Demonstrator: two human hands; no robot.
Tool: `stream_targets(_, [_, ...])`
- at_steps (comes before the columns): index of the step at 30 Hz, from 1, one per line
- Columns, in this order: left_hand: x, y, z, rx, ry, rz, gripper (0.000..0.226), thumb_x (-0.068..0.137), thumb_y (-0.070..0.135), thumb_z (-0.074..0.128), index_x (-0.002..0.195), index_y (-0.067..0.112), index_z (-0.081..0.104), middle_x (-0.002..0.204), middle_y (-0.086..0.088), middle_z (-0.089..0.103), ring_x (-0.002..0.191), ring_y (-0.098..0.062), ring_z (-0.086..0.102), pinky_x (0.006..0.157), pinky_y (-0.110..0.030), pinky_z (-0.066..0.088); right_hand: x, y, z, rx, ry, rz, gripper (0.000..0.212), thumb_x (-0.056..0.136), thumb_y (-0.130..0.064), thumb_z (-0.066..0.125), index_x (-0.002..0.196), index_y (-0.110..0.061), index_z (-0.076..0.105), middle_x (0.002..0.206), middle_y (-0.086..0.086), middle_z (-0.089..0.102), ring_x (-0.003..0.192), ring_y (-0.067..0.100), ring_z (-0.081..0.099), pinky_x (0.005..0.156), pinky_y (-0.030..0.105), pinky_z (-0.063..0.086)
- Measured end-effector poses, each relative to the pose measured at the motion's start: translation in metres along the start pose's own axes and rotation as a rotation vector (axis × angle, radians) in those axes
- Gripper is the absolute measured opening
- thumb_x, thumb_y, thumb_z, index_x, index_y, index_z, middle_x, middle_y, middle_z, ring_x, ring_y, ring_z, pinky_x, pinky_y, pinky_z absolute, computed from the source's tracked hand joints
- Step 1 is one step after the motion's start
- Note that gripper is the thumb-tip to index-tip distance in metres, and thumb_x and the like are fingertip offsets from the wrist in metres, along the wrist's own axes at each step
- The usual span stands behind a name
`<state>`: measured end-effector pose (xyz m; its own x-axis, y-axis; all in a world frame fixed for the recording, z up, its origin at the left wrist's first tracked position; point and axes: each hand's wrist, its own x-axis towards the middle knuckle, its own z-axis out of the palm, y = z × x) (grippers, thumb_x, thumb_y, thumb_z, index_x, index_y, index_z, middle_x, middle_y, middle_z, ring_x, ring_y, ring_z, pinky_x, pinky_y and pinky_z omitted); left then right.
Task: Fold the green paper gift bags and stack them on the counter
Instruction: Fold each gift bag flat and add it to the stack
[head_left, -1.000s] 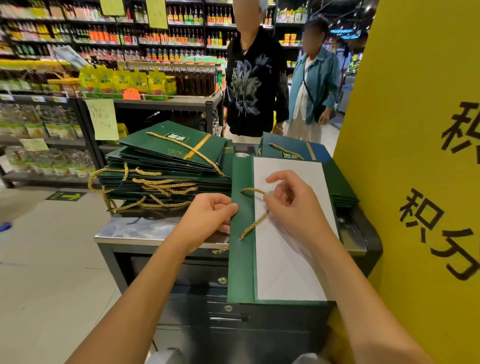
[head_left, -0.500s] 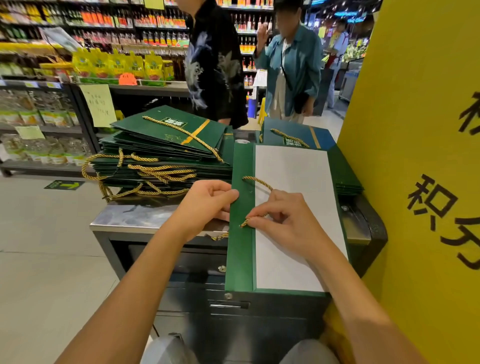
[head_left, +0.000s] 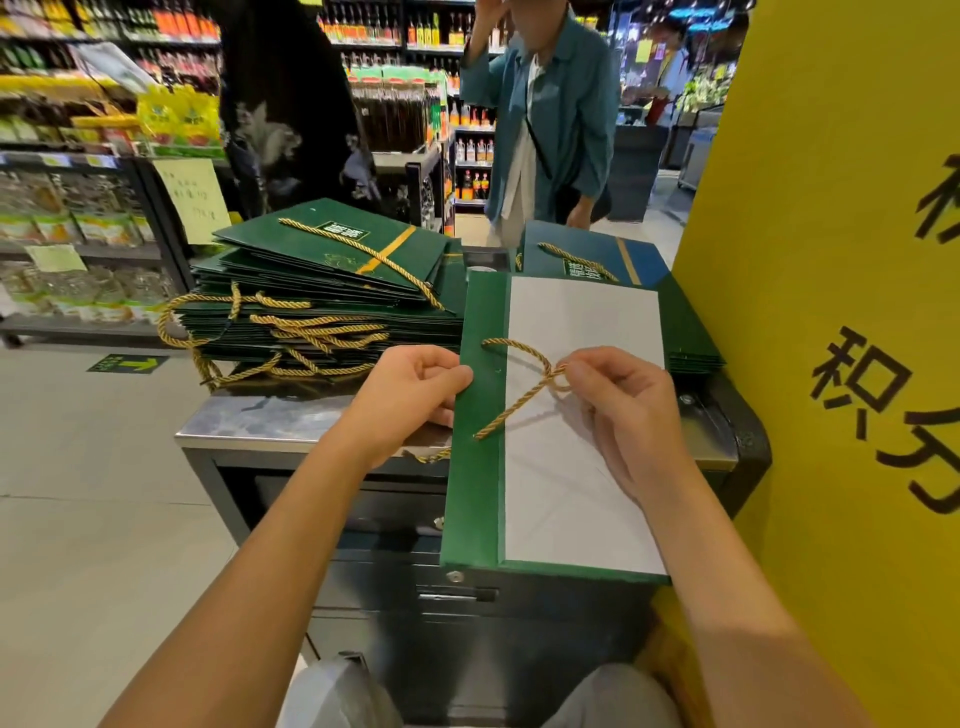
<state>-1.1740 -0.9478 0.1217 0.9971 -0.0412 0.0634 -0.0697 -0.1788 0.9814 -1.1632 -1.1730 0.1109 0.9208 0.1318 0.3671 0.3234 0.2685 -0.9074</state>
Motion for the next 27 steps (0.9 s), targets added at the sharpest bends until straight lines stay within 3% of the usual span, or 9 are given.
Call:
stream_targets(5, [-0.001,0.001,0.001,0.018,0.017,0.006,0.013,0.101,0.010,0.058,0.100,0.005,0.071,0.089,-0.007,0.079,0.077,-0.019,0.075,0.069,-0.029,0.061,0.000,-0.003,0.004,-0.080,0.023,0.000,0.008,0.088,-0.015,0.075,0.087,-0.021,0.081,0.087,0.013,0.071,0.086,0.029,0.058,0.082,0.040,0.051])
stream_targets(8, [-0.003,0.001,0.002,0.029,0.041,0.012,0.013,0.101,0.011,0.059,0.100,0.007,0.071,0.087,-0.007,0.078,0.075,-0.020,0.075,0.070,-0.035,0.061,-0.003,-0.009,0.007,-0.293,0.036,-0.028,0.012,0.091,-0.013,0.075,0.097,-0.022,0.079,0.081,0.018,0.063,0.075,0.018,0.053,0.070,0.029,0.049])
stream_targets(10, [-0.005,0.001,0.002,0.017,0.062,0.009,0.014,0.102,0.011,0.058,0.102,0.006,0.071,0.089,-0.009,0.079,0.078,-0.024,0.076,0.069,-0.036,0.062,-0.007,-0.013,0.005,-0.383,0.085,-0.026,0.017,0.088,-0.013,0.078,0.104,-0.021,0.077,0.076,0.011,0.058,0.068,0.010,0.049,0.062,0.020,0.046])
stream_targets(13, [-0.006,0.001,0.003,-0.005,0.099,0.026,0.014,0.101,0.011,0.059,0.100,0.007,0.072,0.087,-0.007,0.079,0.077,-0.022,0.076,0.067,-0.030,0.061,-0.009,-0.017,-0.014,-0.654,0.228,-0.040,0.027,0.087,-0.023,0.080,0.113,-0.025,0.070,0.080,0.002,0.064,0.068,0.005,0.055,0.063,0.019,0.049])
stream_targets(18, [-0.008,0.000,0.006,0.010,0.173,0.050,0.013,0.100,0.013,0.061,0.099,0.008,0.073,0.087,-0.007,0.079,0.078,-0.022,0.076,0.069,-0.032,0.063,-0.011,-0.020,-0.050,-1.004,0.400,0.112,0.054,0.090,-0.044,0.071,0.134,-0.014,0.058,0.076,-0.001,0.067,0.082,0.017,0.065,0.081,0.041,0.055])
stream_targets(24, [-0.012,0.009,0.009,-0.109,0.265,-0.022,0.021,0.097,0.027,0.068,0.096,0.007,0.075,0.081,-0.008,0.075,0.059,-0.014,0.069,0.052,-0.026,0.055,-0.013,-0.026,-0.049,-0.908,0.425,0.167,0.039,0.089,-0.039,0.073,0.118,-0.012,0.068,0.061,0.000,0.067,0.065,0.020,0.066,0.071,0.045,0.060])
stream_targets(27, [-0.015,0.016,0.008,-0.175,0.266,-0.009,0.022,0.097,0.027,0.068,0.096,0.007,0.076,0.085,-0.012,0.075,0.063,-0.020,0.068,0.059,-0.029,0.054,-0.014,-0.039,-0.042,-0.789,0.463,0.123,0.034,0.091,-0.030,0.074,0.118,-0.010,0.066,0.060,-0.001,0.063,0.061,0.016,0.062,0.066,0.036,0.055])
